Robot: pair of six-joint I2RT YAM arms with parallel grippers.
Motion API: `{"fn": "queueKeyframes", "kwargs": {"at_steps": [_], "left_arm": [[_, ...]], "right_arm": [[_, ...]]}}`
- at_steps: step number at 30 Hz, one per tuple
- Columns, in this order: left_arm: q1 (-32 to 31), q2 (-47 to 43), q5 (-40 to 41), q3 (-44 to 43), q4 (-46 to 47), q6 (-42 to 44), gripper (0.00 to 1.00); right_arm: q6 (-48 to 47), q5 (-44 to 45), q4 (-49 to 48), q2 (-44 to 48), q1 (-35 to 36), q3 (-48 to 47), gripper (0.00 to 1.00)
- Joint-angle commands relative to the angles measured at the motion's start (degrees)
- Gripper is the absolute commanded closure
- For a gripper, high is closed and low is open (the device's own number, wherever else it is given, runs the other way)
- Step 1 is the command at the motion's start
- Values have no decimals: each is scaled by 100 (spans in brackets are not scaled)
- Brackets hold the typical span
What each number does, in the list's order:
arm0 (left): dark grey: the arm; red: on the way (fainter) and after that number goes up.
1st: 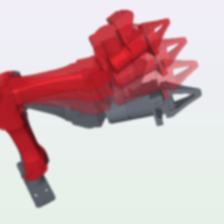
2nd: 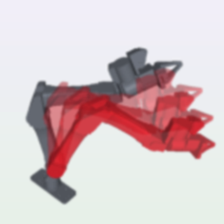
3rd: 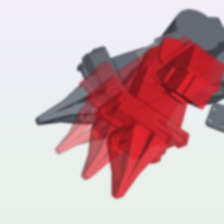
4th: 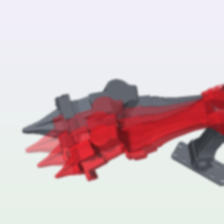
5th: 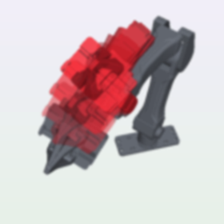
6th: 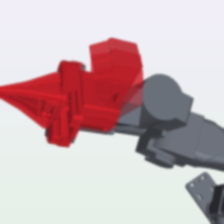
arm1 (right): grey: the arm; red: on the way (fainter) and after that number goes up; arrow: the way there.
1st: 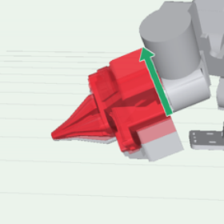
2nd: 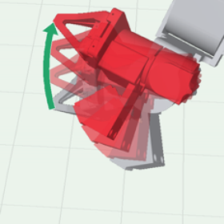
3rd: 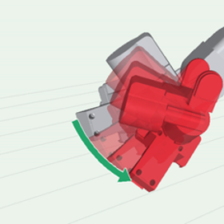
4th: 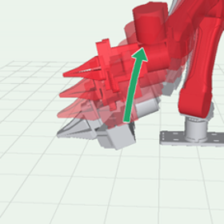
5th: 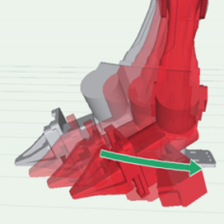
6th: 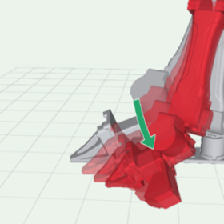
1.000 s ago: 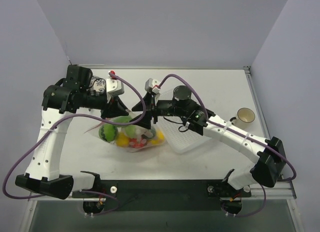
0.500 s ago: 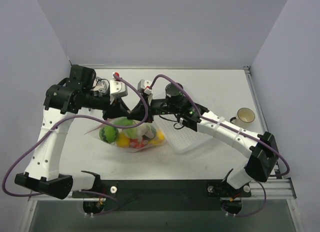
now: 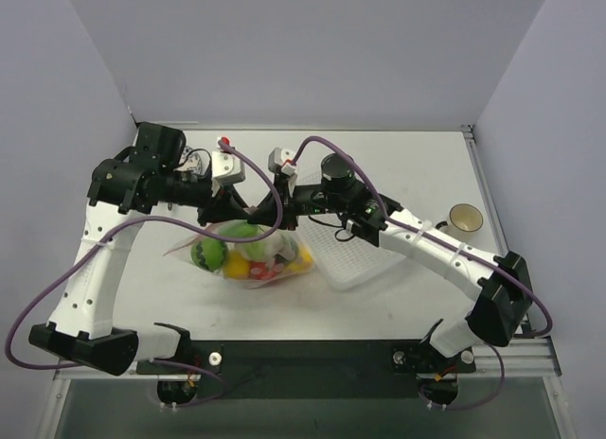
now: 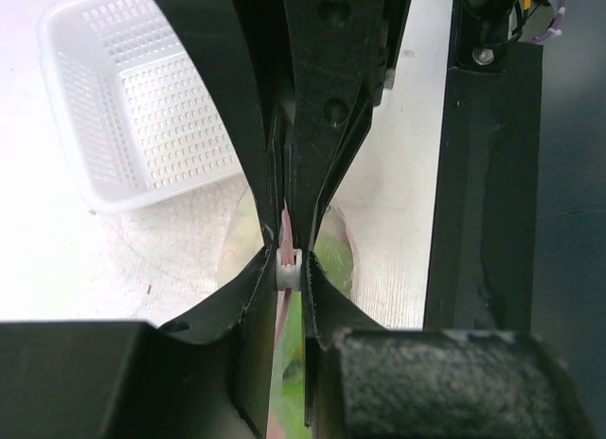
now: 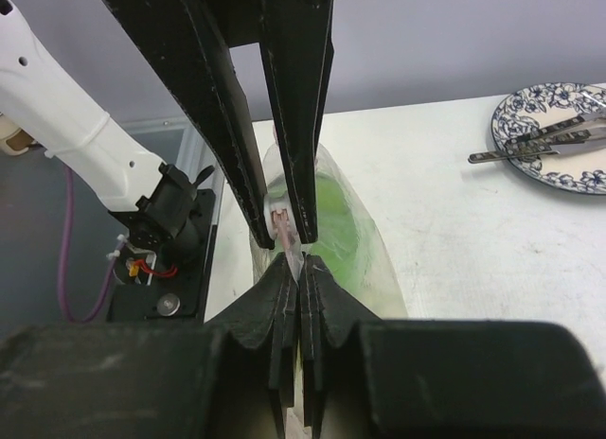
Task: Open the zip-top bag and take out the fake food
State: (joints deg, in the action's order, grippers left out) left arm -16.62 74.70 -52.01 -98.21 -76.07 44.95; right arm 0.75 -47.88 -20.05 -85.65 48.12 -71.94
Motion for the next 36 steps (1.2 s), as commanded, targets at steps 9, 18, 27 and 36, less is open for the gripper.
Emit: {"fn": "queueKeyframes", "kwargs": {"at_steps": [9, 18, 27, 36], "left_arm": [[832, -404, 737, 874, 313, 285, 94], [2751, 442, 226, 161, -1393, 1876, 97], [3656, 413, 420, 479, -1393, 2369, 99], [4299, 845, 341, 541, -1384, 2809, 99]], "right_arm": [[64, 217, -447, 1164, -557, 549, 100], [373, 402, -947, 1244, -839, 813, 100], [584, 911, -1413, 980, -962, 884, 100], [1066, 877, -1765, 366, -1094, 498, 100]]}}
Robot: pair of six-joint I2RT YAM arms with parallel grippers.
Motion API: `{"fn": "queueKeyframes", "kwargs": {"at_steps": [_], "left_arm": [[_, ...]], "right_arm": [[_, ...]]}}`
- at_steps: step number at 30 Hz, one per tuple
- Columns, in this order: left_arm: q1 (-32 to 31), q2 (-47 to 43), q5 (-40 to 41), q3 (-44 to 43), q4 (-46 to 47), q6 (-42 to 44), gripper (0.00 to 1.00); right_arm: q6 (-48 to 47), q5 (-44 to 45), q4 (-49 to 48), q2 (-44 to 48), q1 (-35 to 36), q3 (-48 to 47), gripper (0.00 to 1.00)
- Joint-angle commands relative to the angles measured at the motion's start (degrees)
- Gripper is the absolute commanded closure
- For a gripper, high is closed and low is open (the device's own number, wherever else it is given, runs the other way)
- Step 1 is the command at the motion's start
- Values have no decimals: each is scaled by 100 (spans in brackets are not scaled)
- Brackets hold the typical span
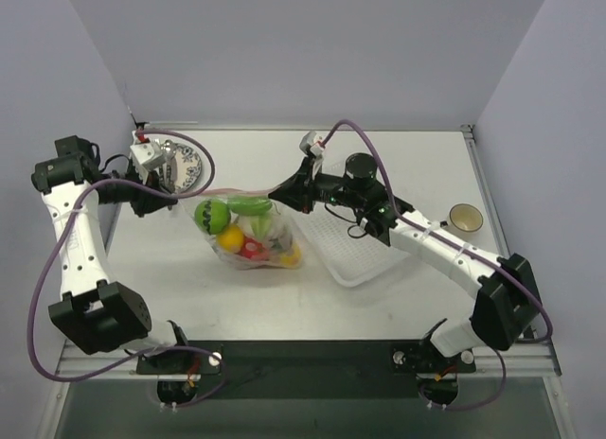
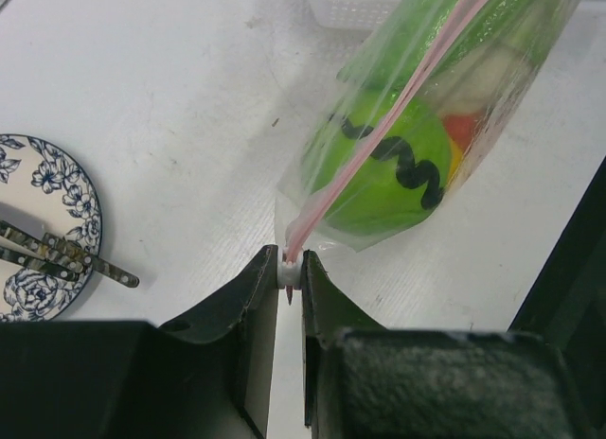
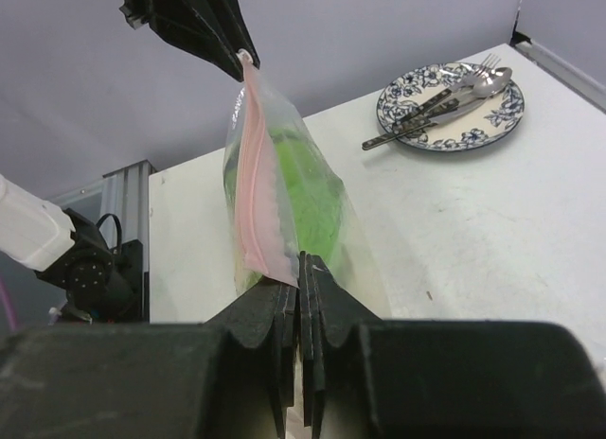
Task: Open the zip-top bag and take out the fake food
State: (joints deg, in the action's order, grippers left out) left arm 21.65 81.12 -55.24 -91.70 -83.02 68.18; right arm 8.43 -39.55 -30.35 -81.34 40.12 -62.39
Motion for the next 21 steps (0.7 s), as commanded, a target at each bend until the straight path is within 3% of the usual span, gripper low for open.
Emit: {"fn": "queueKeyframes", "kwargs": {"at_steps": [1, 3, 10, 13, 15, 17, 21], "left_arm": [[463, 237, 438, -242, -654, 329, 99], [428, 377, 199, -453, -279, -84, 100], [235, 791, -171, -1911, 1762, -2921, 100], [182, 923, -319, -2527, 1913, -3302, 100], [120, 932, -495, -2599, 1451, -3172, 100], [-19, 766, -531, -2319, 896, -2401, 100], [-239, 63, 28, -484, -387, -582, 100]], "right_arm": [[370, 9, -788, -310, -285, -554, 100], [536, 35, -911, -592, -224, -853, 100], [546, 500, -929, -1621, -180, -2188, 100], [511, 492, -640, -1806, -171, -2688, 100], [511, 448, -525, -1833, -171, -2735, 100], [563, 335, -481, -1780, -145, -2481, 100], [722, 167, -630, -1403, -92, -1524, 98]]}}
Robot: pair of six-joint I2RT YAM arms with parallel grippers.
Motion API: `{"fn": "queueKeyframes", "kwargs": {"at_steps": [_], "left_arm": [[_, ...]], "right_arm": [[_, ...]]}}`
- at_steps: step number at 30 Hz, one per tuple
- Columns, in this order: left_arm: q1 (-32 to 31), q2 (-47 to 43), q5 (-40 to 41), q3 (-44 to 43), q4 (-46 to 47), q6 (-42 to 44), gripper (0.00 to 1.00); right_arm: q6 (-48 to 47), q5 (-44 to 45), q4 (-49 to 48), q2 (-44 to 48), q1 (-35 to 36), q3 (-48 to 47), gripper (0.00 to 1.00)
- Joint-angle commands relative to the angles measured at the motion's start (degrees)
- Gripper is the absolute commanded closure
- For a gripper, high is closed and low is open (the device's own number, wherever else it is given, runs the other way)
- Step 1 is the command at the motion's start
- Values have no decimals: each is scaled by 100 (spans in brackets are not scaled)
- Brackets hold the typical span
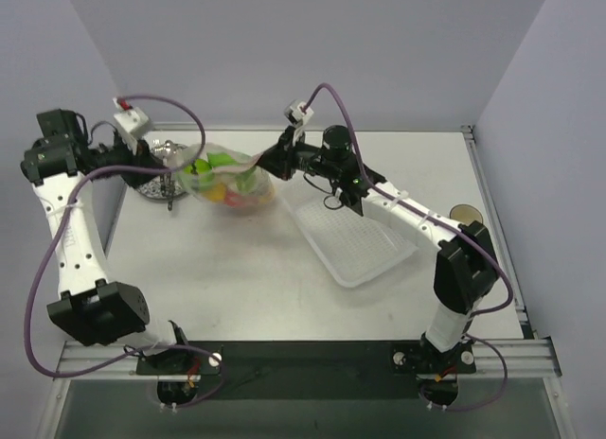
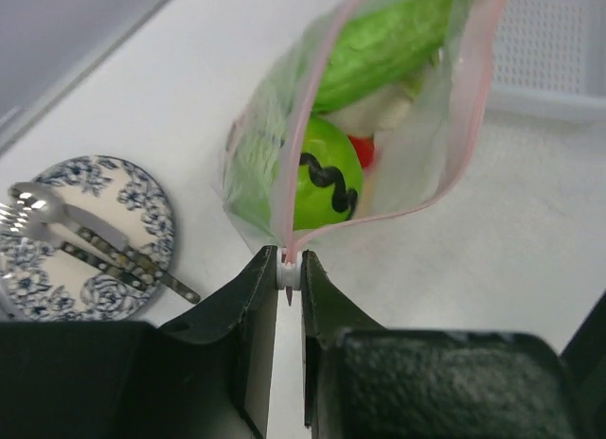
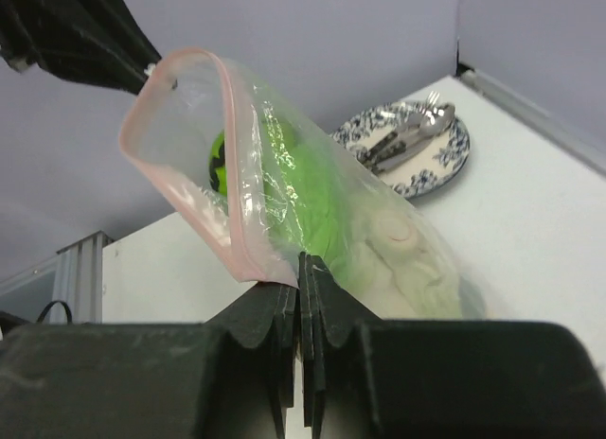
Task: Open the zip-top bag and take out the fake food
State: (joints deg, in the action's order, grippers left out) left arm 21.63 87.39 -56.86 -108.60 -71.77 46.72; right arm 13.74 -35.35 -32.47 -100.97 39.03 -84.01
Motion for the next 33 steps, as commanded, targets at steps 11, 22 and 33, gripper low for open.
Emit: {"fn": "queueKeyframes", "kwargs": {"at_steps": [11, 22, 33], "left_arm": [[-299, -1770, 1362, 3830, -1814, 3019, 76], [-808, -1217, 395, 2640, -1404, 1713, 3], [-2874, 249, 1810, 2557, 3678, -1288, 3]], "right_arm": [[218, 335, 811, 2167, 447, 2678, 57], [-38, 1988, 2253, 4278, 1739, 3926, 51], [103, 2744, 2122, 4052, 3268, 4385, 66]]}}
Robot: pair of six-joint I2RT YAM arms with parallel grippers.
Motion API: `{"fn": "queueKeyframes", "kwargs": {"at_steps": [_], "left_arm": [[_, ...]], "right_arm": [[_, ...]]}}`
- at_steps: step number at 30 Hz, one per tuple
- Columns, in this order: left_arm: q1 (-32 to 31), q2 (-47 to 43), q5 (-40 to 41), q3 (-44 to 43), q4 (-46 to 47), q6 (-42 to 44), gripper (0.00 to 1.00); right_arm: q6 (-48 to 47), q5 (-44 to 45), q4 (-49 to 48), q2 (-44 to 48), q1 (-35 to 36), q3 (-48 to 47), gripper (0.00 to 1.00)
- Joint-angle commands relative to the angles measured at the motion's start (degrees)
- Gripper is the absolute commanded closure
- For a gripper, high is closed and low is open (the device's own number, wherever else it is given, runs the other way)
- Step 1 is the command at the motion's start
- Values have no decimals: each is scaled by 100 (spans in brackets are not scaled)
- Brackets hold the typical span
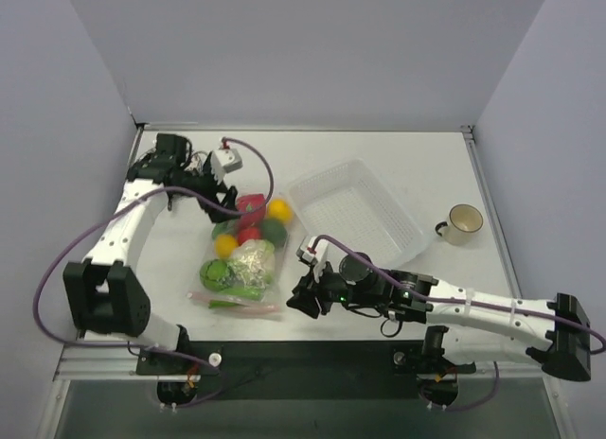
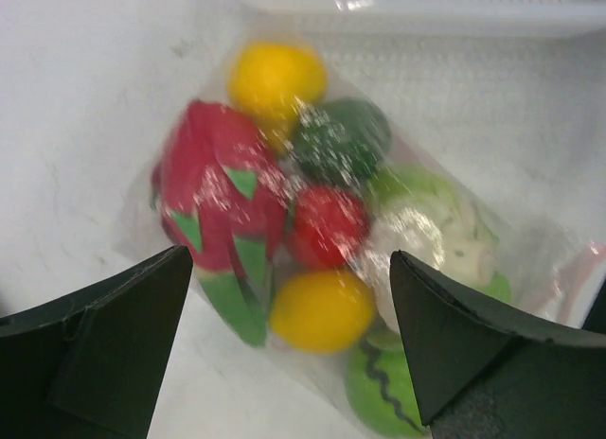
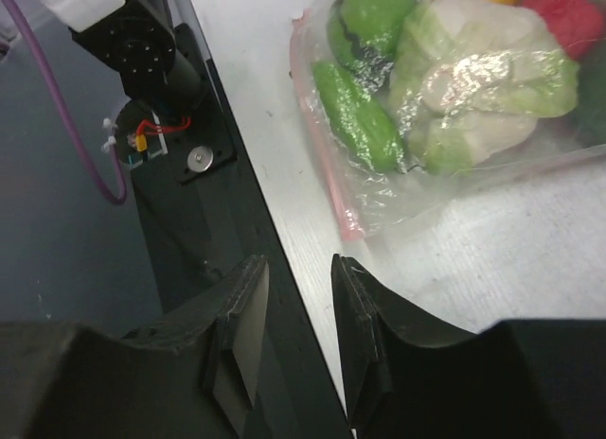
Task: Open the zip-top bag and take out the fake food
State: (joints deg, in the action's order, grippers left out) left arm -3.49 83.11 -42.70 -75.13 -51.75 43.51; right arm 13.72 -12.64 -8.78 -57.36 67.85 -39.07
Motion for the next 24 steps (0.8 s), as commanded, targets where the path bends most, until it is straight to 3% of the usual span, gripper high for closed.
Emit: {"fn": "queueKeyframes", "kwargs": {"at_steps": [1, 6, 13, 17, 21, 24], "left_arm": [[-407, 1176, 333, -1088, 1650, -1089, 3], [-451, 2708, -89, -3283, 799, -897, 3], [-477, 4651, -230, -5491, -387, -695, 3], [-469, 5241, -301, -5645, -1283, -186, 6], [-399, 5321, -388, -5460, -2092, 665, 19], [-267, 5259, -502, -5311, -2603, 1088, 20]], "right_arm": [[131, 560, -291, -406, 430, -136, 67], [149, 386, -686, -1020, 615, -320, 68], [96, 96, -1064, -2234, 562, -918, 73], [342, -501, -1433, -2884, 325, -1146, 73], [675, -1160, -1732, -3464, -35, -1279, 74], [764, -1504, -1917, -3711, -184, -1261, 74]]}}
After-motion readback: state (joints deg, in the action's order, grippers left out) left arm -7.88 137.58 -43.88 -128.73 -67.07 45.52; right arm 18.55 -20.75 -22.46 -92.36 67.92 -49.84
